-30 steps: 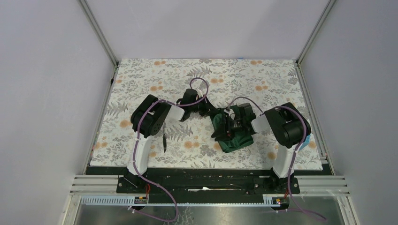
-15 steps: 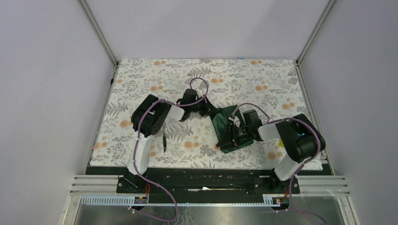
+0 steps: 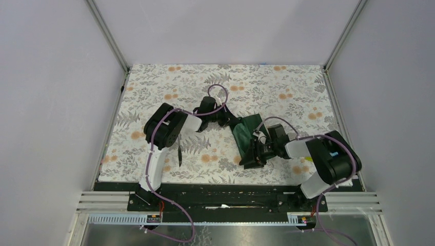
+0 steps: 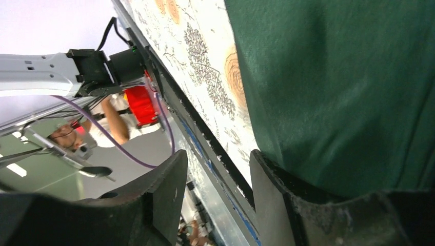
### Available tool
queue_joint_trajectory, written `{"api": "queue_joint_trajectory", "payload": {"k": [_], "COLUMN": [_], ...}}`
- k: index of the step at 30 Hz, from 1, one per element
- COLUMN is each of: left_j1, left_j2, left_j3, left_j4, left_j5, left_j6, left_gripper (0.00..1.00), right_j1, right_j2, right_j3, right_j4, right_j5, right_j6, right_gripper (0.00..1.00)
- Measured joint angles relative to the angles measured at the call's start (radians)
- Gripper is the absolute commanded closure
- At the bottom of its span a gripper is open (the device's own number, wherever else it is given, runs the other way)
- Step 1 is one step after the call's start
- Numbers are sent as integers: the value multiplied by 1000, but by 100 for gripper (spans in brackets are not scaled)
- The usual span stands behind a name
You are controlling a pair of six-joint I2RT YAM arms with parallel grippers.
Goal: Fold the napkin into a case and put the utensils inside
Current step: Smooth out the 2/3-rectangle-folded napkin at the center of the board.
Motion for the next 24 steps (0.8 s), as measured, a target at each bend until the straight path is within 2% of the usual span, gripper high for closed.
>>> {"api": "queue_joint_trajectory", "payload": {"k": [4, 10, 13, 18, 24], "left_j1": [0, 0, 1, 5, 7], "left_j2": [0, -10, -26, -40, -139], "left_j3": [8, 19, 26, 47, 45], "left_j4": [-10, -43, -70, -76, -130], "left_j5": [0, 6, 16, 91, 150], "left_j6": [6, 19, 26, 9, -2], "left_gripper": [95, 74, 63, 53, 42], "right_j1": [0, -9, -33, -130, -292], "right_j2": [-182, -354, -356, -298, -172], "right_j3": [41, 222, 298, 398, 447], "right_j4": [-255, -528, -618, -719, -744], "right_j5": [114, 312, 433, 578, 637], "right_j6": [-61, -111, -129, -177, -211], "right_gripper": [34, 25, 19, 20, 29]}}
